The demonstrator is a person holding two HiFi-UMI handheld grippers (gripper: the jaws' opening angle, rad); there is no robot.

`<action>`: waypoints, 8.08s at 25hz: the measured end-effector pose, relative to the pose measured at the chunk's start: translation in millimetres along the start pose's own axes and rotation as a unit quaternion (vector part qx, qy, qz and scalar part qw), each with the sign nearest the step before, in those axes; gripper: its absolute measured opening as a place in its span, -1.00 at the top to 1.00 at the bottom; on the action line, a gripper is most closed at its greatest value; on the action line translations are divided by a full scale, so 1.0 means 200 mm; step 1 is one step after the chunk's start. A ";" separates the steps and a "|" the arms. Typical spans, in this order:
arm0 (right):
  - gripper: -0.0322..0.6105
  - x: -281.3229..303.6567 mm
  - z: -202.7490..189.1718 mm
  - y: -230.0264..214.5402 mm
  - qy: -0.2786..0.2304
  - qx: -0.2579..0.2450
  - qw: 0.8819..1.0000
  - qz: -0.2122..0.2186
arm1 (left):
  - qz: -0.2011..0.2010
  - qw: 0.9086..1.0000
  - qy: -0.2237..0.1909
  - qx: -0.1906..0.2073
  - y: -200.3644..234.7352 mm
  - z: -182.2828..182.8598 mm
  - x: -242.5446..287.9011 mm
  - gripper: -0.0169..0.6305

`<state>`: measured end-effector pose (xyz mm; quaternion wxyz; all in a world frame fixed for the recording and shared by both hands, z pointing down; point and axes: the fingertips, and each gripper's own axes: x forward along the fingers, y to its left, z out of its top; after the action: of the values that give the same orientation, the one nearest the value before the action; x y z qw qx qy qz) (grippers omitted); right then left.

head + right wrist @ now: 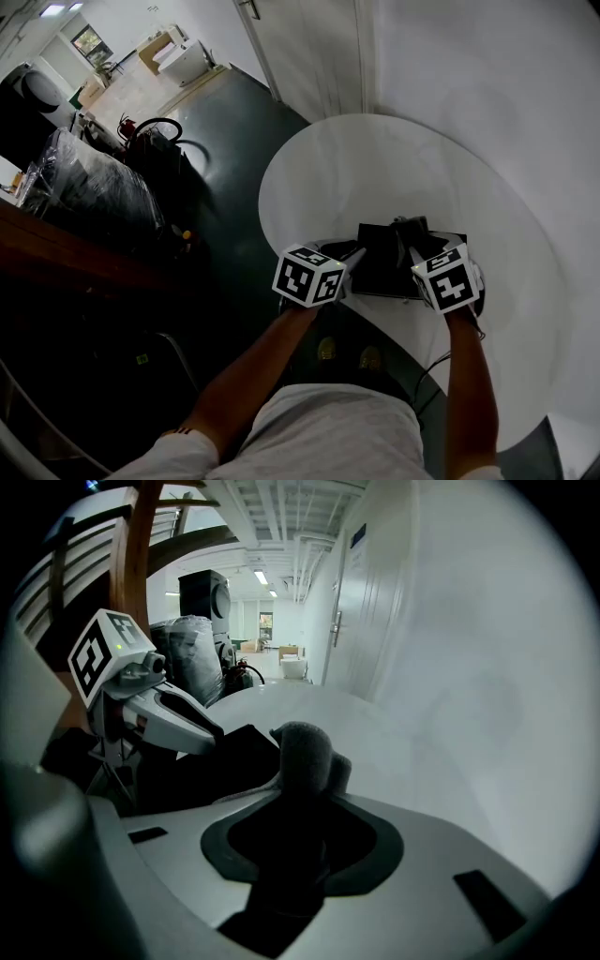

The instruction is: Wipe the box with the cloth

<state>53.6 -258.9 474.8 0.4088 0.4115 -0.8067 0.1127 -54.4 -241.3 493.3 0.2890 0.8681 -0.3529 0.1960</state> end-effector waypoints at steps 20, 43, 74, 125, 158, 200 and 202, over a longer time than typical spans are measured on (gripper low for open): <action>0.58 -0.19 -0.16 -0.20 0.006 0.062 0.997 -0.046 | 0.000 1.000 -0.004 -0.005 -0.01 0.00 0.00 0.65; 0.58 -0.01 0.06 0.32 0.007 -0.003 0.999 0.035 | -0.006 1.000 -0.007 -0.009 -0.01 0.01 0.00 0.65; 0.58 -0.20 -0.03 0.23 -0.010 0.065 0.998 0.010 | -0.005 1.000 -0.010 -0.009 -0.01 0.00 -0.01 0.65; 0.58 -0.40 -0.19 -0.06 -0.039 0.091 0.995 -0.030 | 0.015 0.999 -0.036 0.019 -0.04 0.12 -0.13 0.65; 0.58 -0.93 0.48 0.13 -0.389 0.038 0.920 0.033 | -0.057 0.935 -0.304 0.175 -0.57 0.67 -0.60 0.86; 0.58 -1.07 0.53 0.22 -0.487 0.019 0.872 0.038 | -0.060 0.910 -0.353 0.209 -0.71 0.69 -0.73 0.90; 0.58 -1.07 0.53 0.21 -0.486 0.022 0.873 0.039 | -0.059 0.910 -0.353 0.208 -0.70 0.70 -0.73 0.90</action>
<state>31.4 -165.3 252.0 -0.0487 0.3915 -0.9164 -0.0682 -31.9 -175.4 256.8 -0.0304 0.9403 -0.3311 -0.0723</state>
